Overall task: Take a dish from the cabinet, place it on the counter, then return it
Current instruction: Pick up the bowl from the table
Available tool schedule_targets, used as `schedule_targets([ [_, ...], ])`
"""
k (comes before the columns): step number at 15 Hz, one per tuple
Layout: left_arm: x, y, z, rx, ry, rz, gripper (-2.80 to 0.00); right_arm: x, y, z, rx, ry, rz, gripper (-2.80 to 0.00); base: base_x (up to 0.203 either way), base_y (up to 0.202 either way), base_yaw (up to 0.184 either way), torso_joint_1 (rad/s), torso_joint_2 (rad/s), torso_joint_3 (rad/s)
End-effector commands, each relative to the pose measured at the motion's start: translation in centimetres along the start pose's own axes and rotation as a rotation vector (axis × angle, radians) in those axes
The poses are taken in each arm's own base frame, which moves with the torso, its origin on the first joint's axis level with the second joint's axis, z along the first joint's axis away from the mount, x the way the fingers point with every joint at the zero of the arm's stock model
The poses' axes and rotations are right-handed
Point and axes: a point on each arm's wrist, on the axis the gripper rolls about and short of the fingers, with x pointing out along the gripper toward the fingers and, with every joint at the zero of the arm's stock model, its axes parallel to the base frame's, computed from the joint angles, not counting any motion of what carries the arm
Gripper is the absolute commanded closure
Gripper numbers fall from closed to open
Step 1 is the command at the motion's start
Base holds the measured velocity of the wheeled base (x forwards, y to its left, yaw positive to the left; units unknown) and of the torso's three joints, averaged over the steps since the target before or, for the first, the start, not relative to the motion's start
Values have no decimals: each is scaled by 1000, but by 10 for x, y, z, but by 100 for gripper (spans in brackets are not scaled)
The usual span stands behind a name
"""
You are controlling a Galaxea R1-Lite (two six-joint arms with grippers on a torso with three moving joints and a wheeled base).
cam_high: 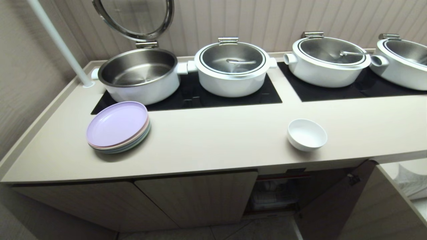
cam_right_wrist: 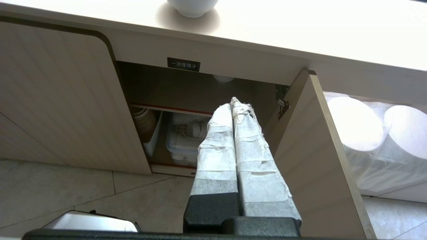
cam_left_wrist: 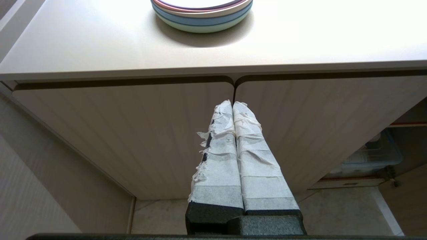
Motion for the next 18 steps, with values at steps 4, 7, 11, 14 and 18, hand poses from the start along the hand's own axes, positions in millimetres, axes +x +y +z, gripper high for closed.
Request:
schedule_targets([
  [4, 0, 0, 0, 0, 0, 1, 0, 10, -6, 30, 5, 72, 13, 0, 0, 0, 0, 0, 0, 0],
  [7, 0, 0, 0, 0, 0, 1, 0, 24, -15, 71, 11, 98, 15, 0, 0, 0, 0, 0, 0, 0],
  [11, 0, 0, 0, 0, 0, 1, 0, 53, -28, 135, 21, 114, 25, 0, 0, 0, 0, 0, 0, 0],
  [14, 0, 0, 0, 0, 0, 1, 0, 82, -38, 183, 71, 177, 91, 0, 0, 0, 0, 0, 0, 0],
  [18, 0, 0, 0, 0, 0, 1, 0, 130, -47, 229, 156, 318, 272, 0, 0, 0, 0, 0, 0, 0],
])
